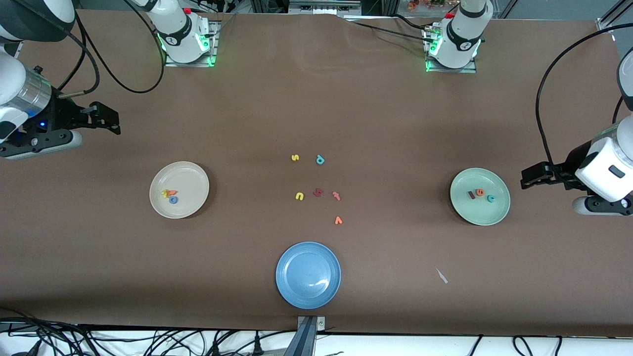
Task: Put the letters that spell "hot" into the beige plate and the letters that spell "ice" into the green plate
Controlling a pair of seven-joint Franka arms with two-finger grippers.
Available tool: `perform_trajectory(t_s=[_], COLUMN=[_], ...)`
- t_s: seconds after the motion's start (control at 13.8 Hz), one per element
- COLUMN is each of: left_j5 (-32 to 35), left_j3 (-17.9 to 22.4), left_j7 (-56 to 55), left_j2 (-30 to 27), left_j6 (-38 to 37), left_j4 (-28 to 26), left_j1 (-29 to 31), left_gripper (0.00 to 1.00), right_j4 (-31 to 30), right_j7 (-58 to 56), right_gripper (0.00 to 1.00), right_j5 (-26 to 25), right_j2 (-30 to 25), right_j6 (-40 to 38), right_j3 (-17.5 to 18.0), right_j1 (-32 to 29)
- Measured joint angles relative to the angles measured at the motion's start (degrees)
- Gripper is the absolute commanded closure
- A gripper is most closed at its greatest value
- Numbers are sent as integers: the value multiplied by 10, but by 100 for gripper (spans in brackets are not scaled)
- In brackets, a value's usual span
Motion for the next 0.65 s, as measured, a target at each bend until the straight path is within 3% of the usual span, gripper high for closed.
perform_trajectory(t_s=[0.65], left_j5=[0], left_j3=[0], left_j7=[0], left_j2=[0], left_j6=[0], left_j4=[0], left_j1=[0], left_gripper=[0], right_j4=[14], right_j7=[1], right_gripper=[0], right_j5=[-13], right_j2=[0], right_j6=[-7], right_j3=[-13], right_j1=[-5])
